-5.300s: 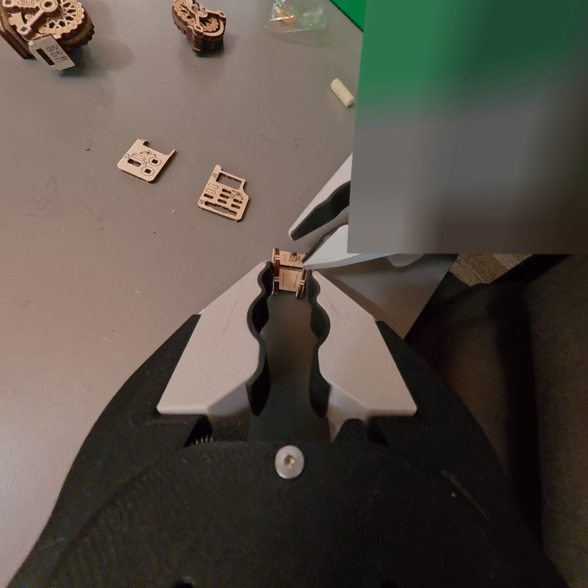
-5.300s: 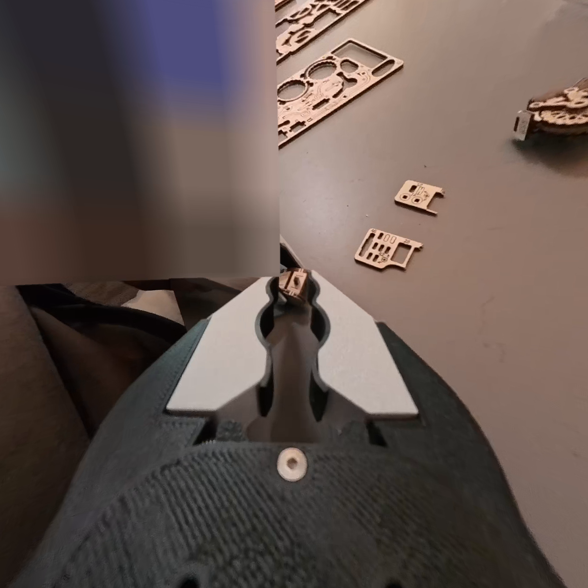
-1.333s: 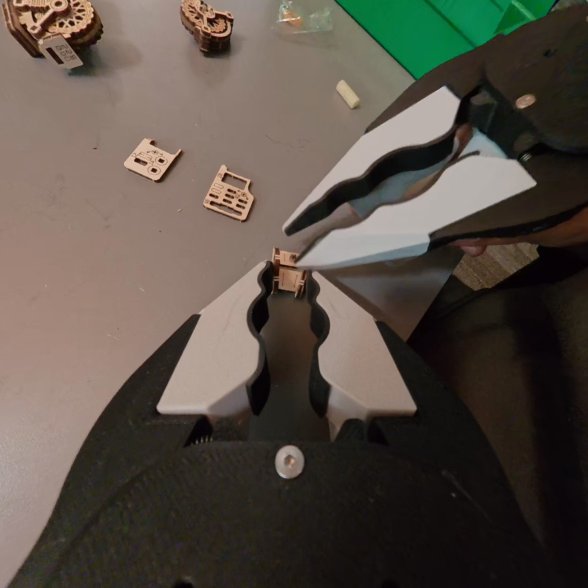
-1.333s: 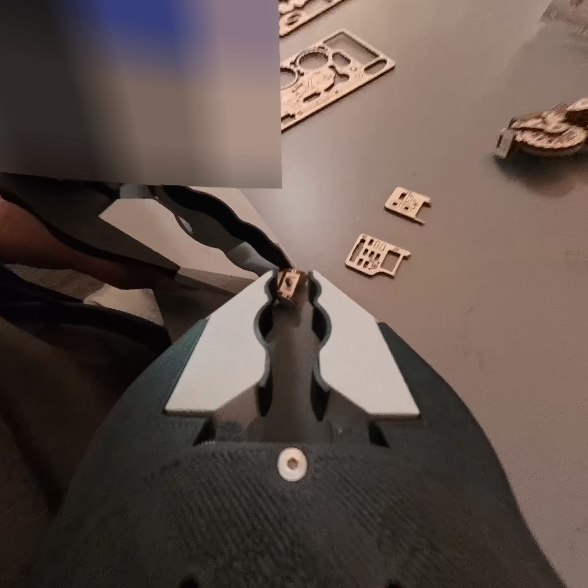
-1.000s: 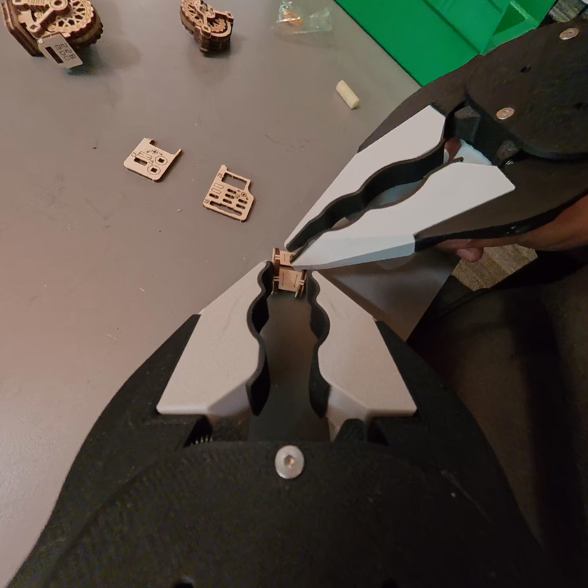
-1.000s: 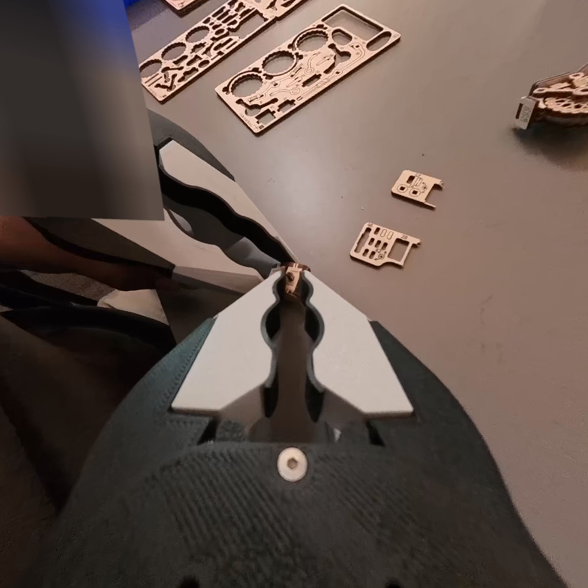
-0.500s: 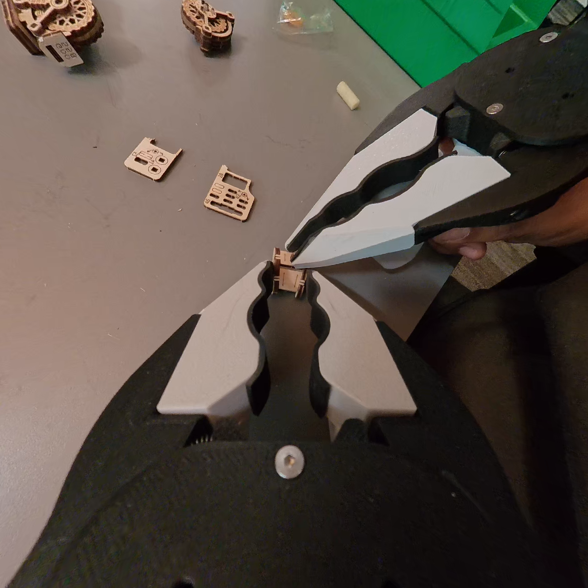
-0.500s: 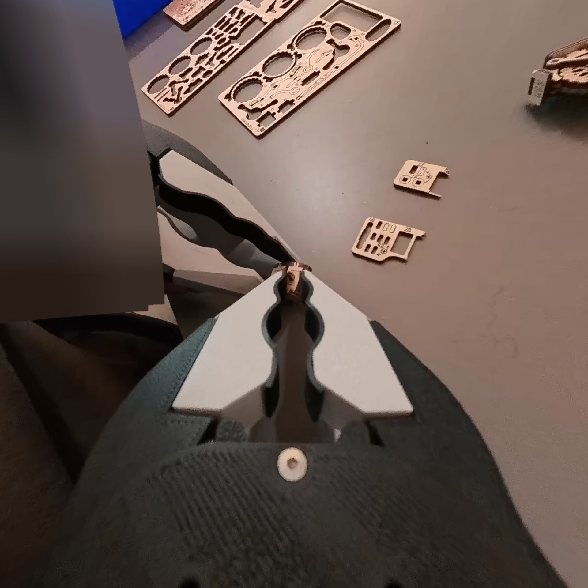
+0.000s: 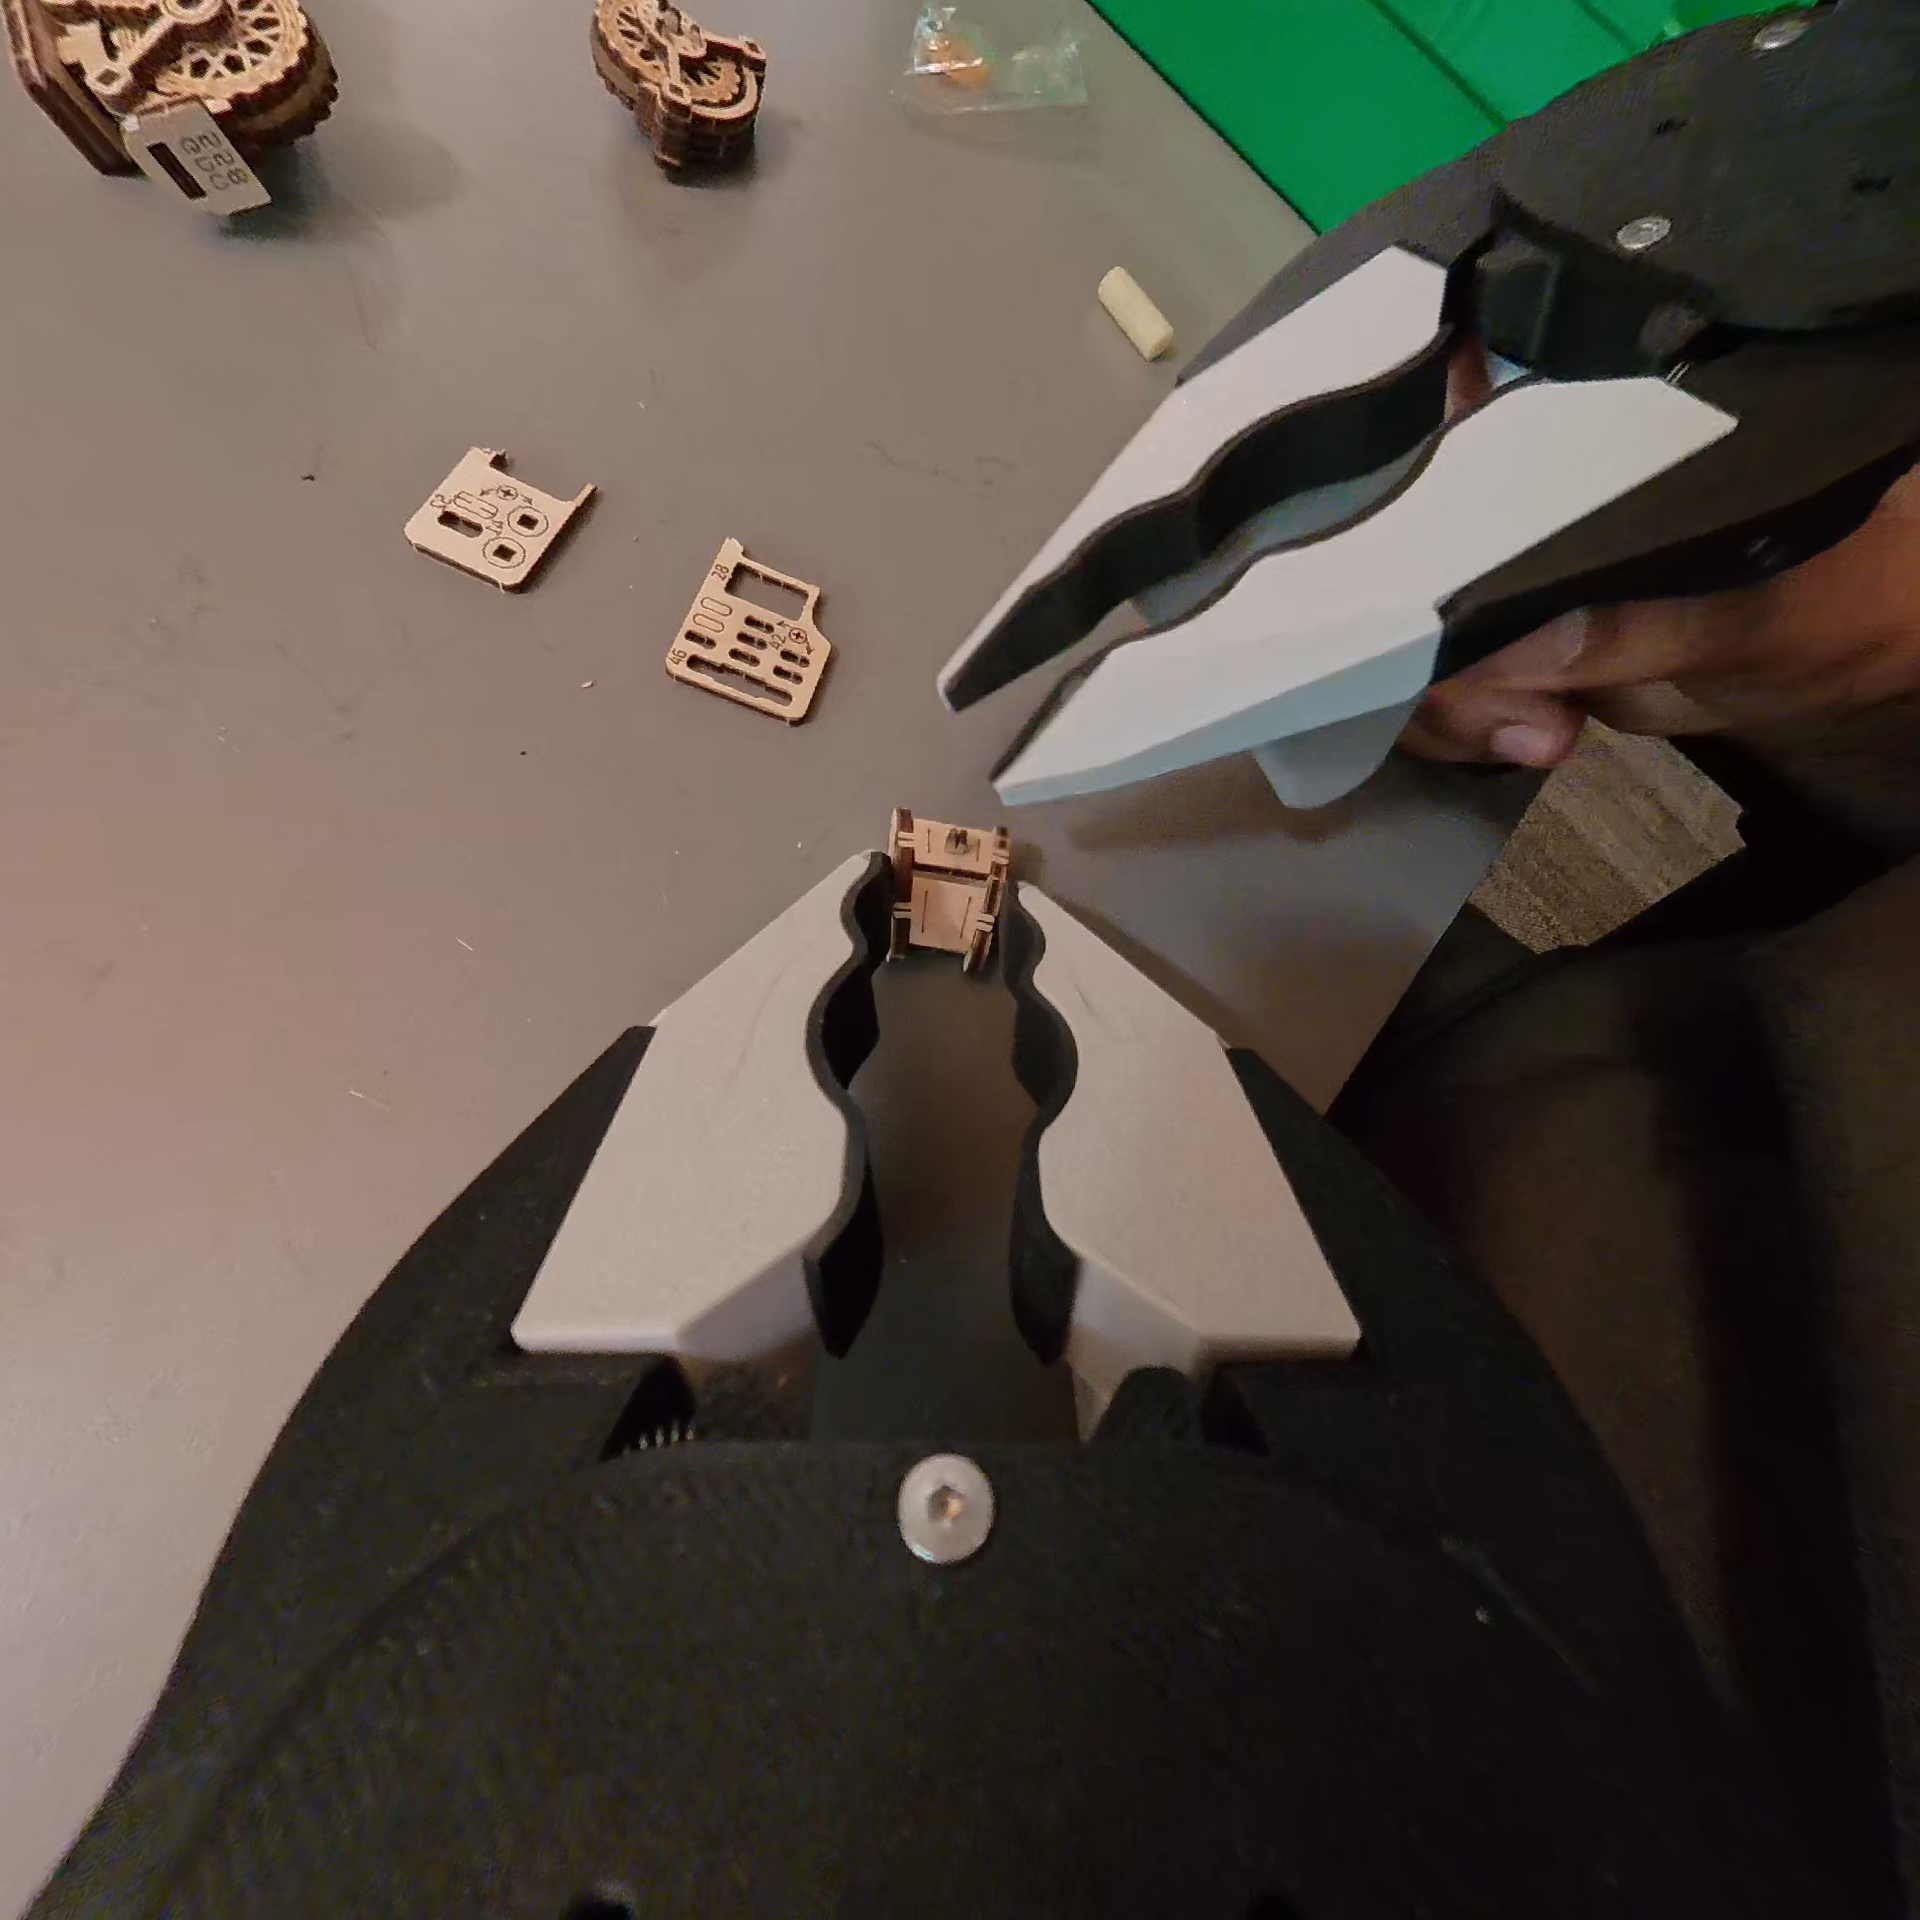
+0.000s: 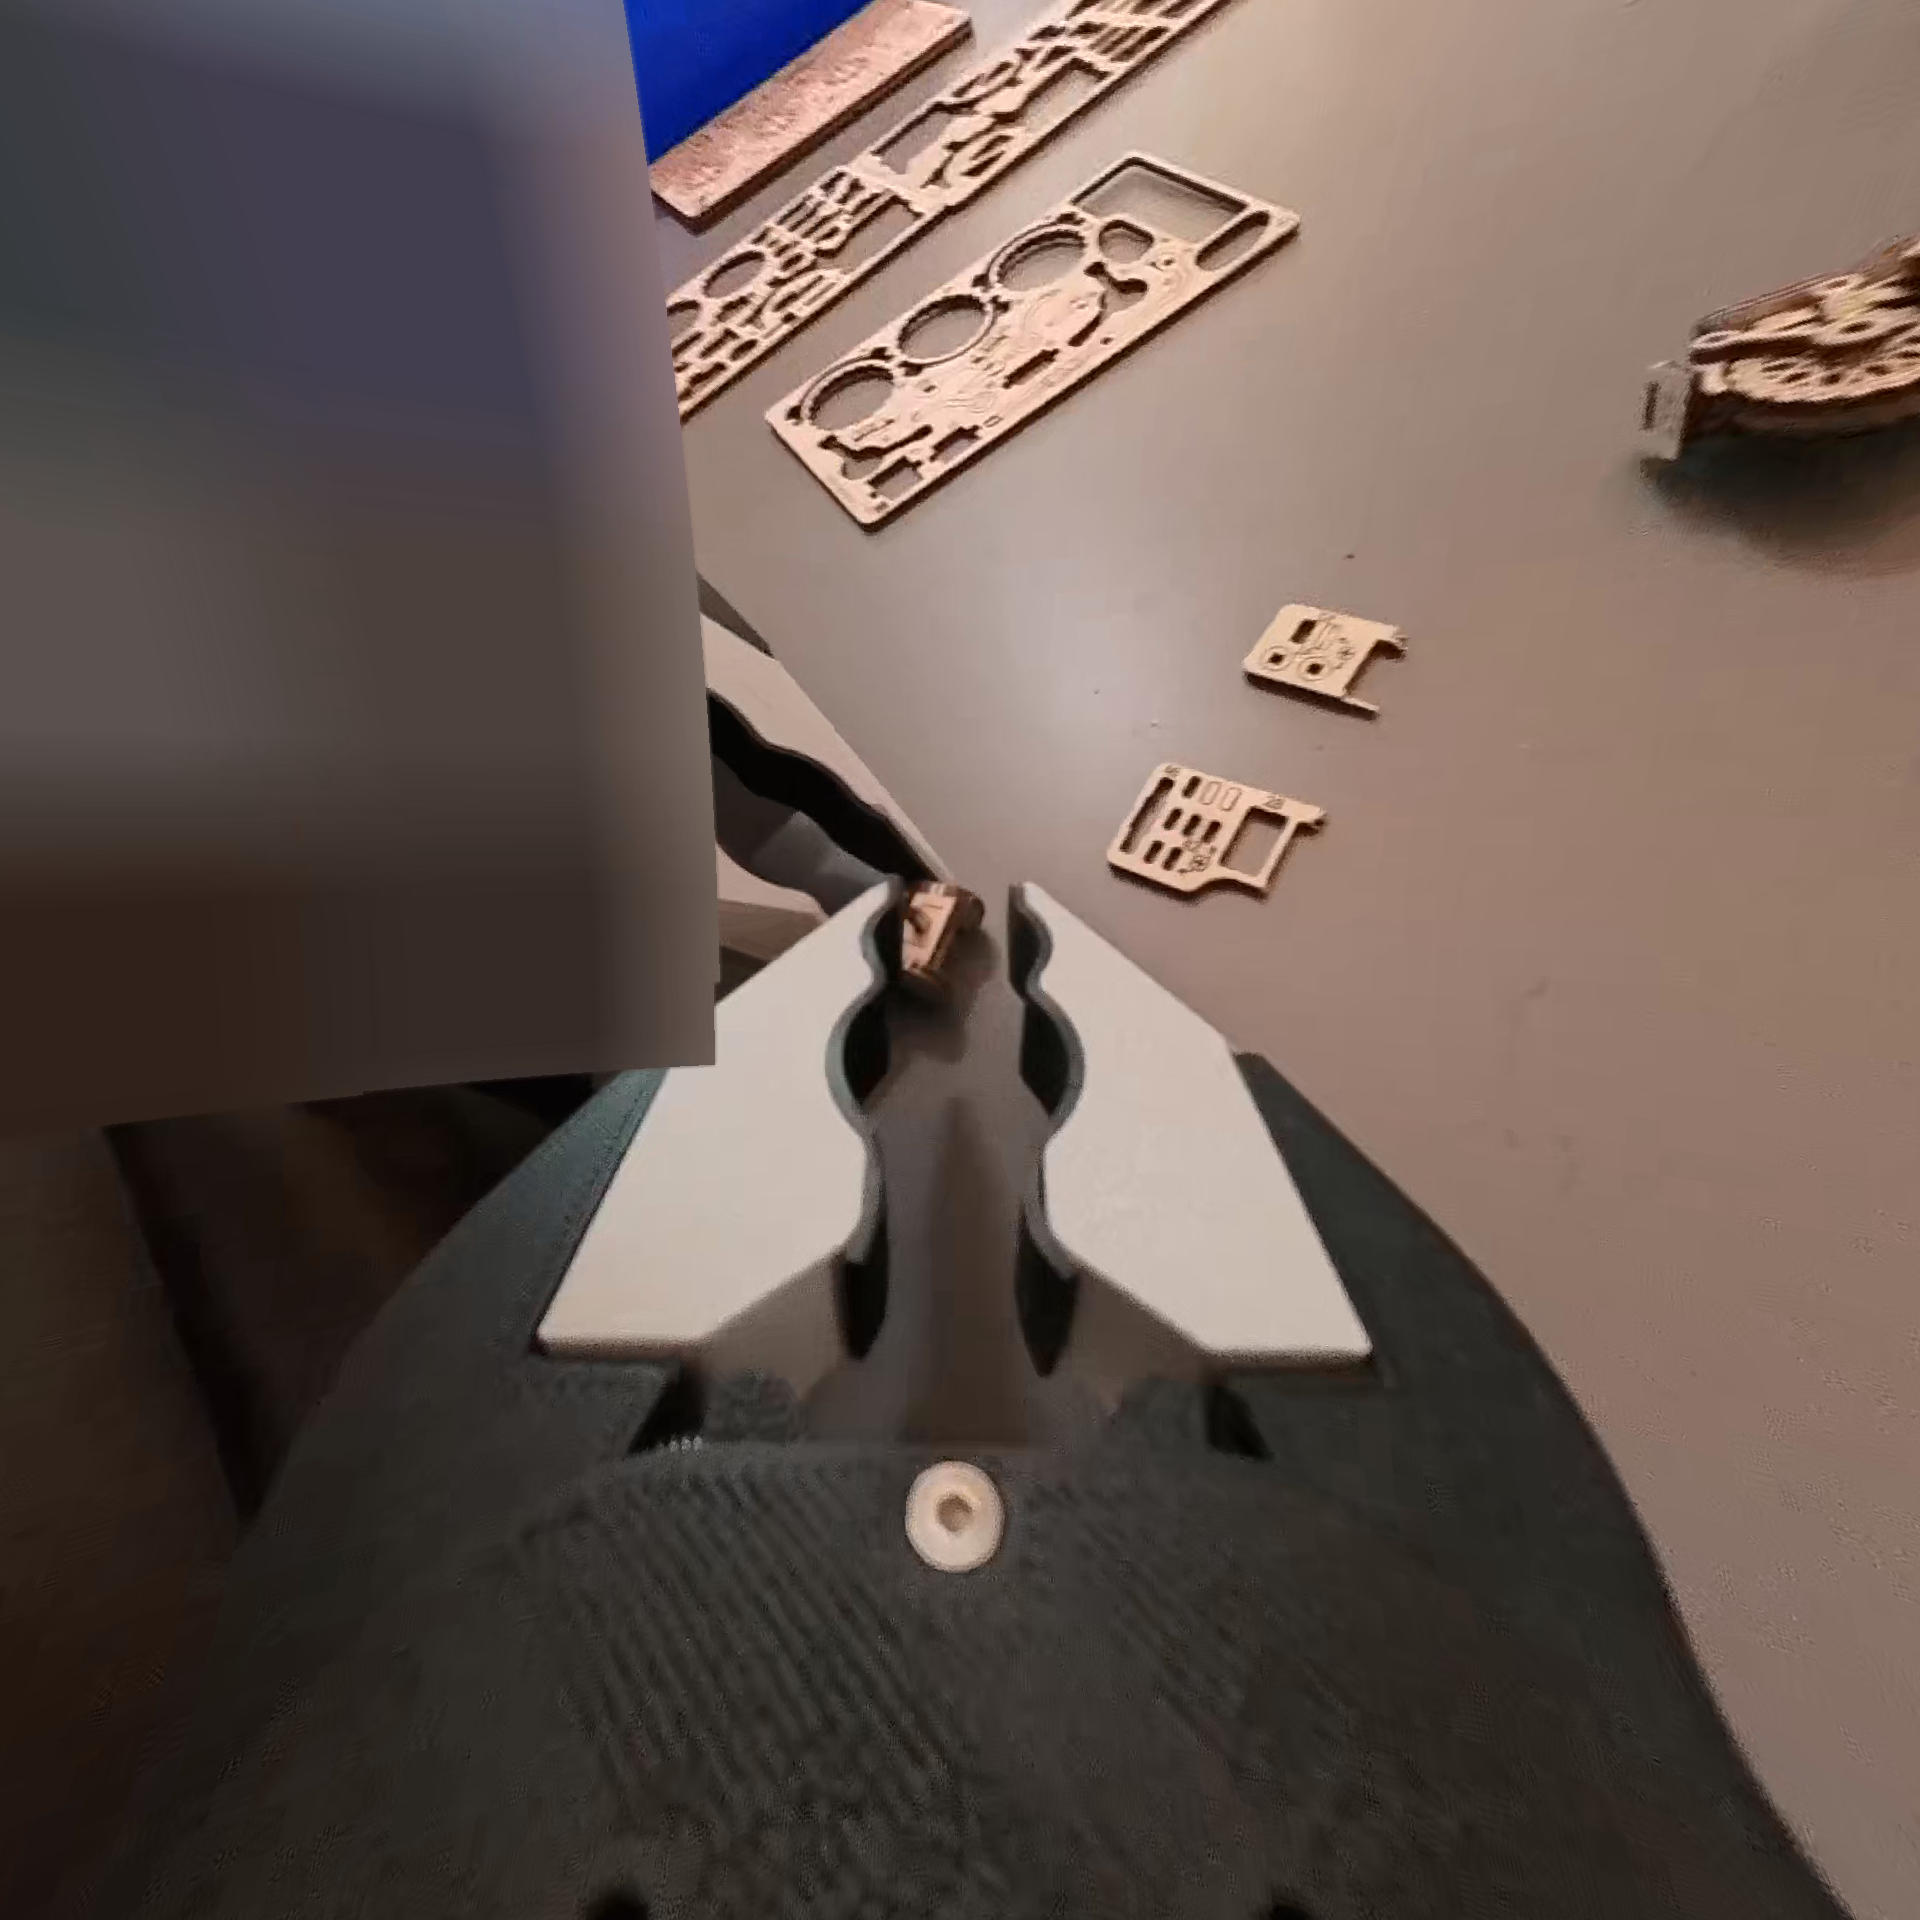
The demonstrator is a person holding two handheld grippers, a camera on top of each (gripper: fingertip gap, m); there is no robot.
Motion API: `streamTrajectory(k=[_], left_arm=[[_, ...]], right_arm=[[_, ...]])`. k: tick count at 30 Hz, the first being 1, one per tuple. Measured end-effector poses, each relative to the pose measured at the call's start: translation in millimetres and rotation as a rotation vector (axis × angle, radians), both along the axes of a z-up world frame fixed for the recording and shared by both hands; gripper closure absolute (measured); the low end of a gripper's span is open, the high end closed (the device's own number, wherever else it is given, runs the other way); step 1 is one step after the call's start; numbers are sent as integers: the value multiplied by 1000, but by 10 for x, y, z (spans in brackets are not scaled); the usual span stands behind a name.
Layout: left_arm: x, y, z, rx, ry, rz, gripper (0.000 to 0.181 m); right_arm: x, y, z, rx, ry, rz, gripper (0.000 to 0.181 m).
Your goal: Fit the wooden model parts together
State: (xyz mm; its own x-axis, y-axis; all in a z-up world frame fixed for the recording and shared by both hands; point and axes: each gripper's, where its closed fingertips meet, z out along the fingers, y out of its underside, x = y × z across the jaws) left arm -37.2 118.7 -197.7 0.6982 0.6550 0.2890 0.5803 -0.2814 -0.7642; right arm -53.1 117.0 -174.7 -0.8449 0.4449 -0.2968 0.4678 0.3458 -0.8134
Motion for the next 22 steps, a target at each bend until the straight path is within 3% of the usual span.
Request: streamTrajectory(k=[4, 15, 22], left_arm=[[-1, 0, -1, -7, 9, 3, 161], [-18, -9, -6, -46, 62, 39, 161], [-39, -11, -6, -66, 96, 62, 162]], right_arm=[[33, -61, -92, 76, 34, -16, 156], [68, -90, -118, 92, 28, -66, 174], [34, -80, -118, 72, -5, -79, 174]])
